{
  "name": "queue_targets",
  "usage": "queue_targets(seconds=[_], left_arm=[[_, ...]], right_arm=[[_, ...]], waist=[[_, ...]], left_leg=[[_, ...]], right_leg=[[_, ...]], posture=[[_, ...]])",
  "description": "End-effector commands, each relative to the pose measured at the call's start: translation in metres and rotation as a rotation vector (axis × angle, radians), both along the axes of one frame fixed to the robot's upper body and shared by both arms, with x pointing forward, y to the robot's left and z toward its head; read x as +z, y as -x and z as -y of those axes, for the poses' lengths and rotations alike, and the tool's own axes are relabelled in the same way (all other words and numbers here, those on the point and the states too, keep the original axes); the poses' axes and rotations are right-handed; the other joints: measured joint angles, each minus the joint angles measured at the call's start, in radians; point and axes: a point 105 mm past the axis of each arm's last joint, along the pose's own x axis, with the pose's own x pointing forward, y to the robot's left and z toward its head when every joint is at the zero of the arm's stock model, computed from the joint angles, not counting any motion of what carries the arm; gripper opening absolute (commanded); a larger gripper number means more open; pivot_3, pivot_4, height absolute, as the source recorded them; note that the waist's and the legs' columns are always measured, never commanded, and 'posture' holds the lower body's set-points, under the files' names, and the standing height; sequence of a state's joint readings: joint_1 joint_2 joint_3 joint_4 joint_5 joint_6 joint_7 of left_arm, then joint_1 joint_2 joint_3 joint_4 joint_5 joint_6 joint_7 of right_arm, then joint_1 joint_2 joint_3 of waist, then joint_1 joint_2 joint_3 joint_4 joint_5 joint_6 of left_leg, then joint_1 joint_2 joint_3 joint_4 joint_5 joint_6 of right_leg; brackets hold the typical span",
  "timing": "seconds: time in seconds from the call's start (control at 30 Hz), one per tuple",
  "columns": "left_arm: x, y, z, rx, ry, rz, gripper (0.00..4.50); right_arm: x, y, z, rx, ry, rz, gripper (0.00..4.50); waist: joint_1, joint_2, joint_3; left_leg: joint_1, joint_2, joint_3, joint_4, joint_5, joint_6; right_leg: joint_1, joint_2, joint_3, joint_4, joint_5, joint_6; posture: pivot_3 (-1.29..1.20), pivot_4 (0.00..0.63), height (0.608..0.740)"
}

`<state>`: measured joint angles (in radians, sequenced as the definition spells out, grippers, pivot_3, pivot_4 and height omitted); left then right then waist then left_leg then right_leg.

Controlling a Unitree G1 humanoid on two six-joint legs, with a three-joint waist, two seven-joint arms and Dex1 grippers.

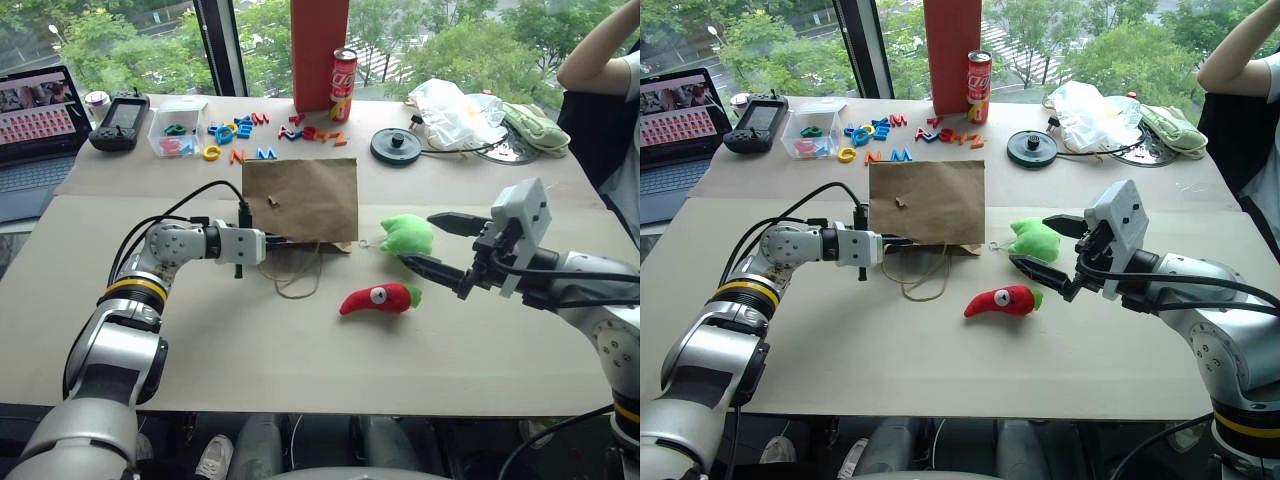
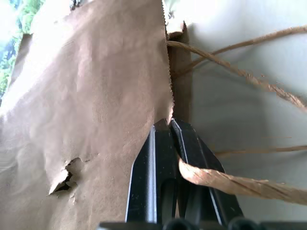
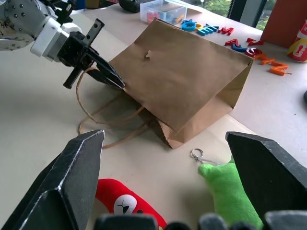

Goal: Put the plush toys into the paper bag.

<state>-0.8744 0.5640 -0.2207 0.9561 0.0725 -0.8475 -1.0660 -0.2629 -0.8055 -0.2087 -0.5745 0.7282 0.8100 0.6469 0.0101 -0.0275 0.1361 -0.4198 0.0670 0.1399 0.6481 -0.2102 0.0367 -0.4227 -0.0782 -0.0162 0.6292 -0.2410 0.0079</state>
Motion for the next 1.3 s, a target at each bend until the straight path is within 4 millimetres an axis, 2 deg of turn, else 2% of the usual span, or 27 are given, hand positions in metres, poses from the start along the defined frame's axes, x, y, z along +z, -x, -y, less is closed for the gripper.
queue_targets(seconds=[0.03, 0.23, 0.37, 0.63, 0.73, 0.83, 1.1, 1.2, 1.3], left_arm=[[0.027, 0.014, -0.005, -0.037, 0.093, -0.083, 0.12], [0.052, 0.044, -0.013, -0.028, 0.194, -0.268, 0.12], [0.060, 0.047, -0.014, 0.008, 0.236, -0.298, 0.12], [0.061, 0.045, -0.014, 0.036, 0.291, -0.339, 0.12], [0.065, 0.043, -0.012, 0.037, 0.309, -0.346, 0.00], [0.067, 0.042, -0.009, 0.033, 0.313, -0.349, 0.00], [0.071, 0.043, -0.002, 0.013, 0.310, -0.354, 0.00], [0.074, 0.043, 0.001, 0.006, 0.315, -0.355, 0.00], [0.076, 0.043, 0.003, 0.002, 0.317, -0.354, 0.00]], right_arm=[[0.007, 0.005, -0.006, 0.030, -0.005, 0.038, 4.50], [0.004, 0.009, -0.018, 0.068, -0.019, 0.022, 4.50], [-0.001, 0.009, -0.026, 0.089, -0.019, 0.005, 4.50], [-0.011, 0.005, -0.048, 0.113, -0.032, -0.022, 4.50], [-0.015, 0.000, -0.067, 0.105, -0.076, -0.034, 3.78], [-0.018, -0.003, -0.085, 0.103, -0.103, -0.042, 2.76], [-0.043, -0.042, -0.105, -0.097, -0.043, -0.047, 0.04], [-0.053, -0.060, -0.110, -0.189, -0.038, -0.051, 0.04], [-0.057, -0.067, -0.116, -0.224, -0.034, -0.043, 0.04]], waist=[[-0.003, 0.000, 0.000], [-0.021, 0.000, 0.000], [-0.016, 0.001, 0.000], [-0.016, 0.001, 0.000], [-0.019, 0.001, 0.000], [-0.020, 0.001, 0.000], [-0.020, 0.001, -0.001], [-0.022, 0.001, -0.001], [-0.023, 0.001, -0.001]], left_leg=[[0.000, 0.000, -0.001, 0.000, 0.000, 0.000], [0.001, 0.001, -0.006, 0.000, 0.000, 0.000], [0.003, 0.000, -0.006, 0.001, 0.001, -0.001], [0.004, 0.000, -0.005, 0.001, 0.001, -0.001], [0.004, 0.000, -0.004, 0.001, 0.001, -0.001], [0.004, 0.000, -0.004, 0.001, 0.001, -0.001], [0.003, 0.000, -0.001, 0.001, 0.001, -0.001], [0.003, 0.000, -0.001, 0.001, 0.001, -0.002], [0.002, 0.000, 0.000, 0.001, 0.002, -0.003]], right_leg=[[0.000, 0.000, 0.000, 0.000, 0.000, 0.000], [0.000, 0.002, 0.002, 0.002, 0.000, 0.000], [0.003, 0.001, 0.003, 0.002, 0.000, 0.000], [0.003, 0.002, 0.003, 0.003, 0.000, 0.000], [0.003, 0.002, 0.004, 0.002, 0.000, 0.000], [0.002, 0.002, 0.004, 0.003, 0.000, 0.000], [0.002, 0.002, 0.003, 0.003, 0.000, 0.000], [0.002, 0.002, 0.003, 0.003, 0.000, 0.000], [0.001, 0.002, 0.003, 0.003, 0.000, 0.000]], posture=[[0.00, 0.150, 0.739], [0.00, 0.150, 0.739], [0.00, 0.150, 0.739], [0.00, 0.150, 0.739], [0.00, 0.150, 0.739], [0.00, 0.150, 0.739], [0.00, 0.150, 0.739], [0.00, 0.150, 0.739], [0.00, 0.150, 0.739]])
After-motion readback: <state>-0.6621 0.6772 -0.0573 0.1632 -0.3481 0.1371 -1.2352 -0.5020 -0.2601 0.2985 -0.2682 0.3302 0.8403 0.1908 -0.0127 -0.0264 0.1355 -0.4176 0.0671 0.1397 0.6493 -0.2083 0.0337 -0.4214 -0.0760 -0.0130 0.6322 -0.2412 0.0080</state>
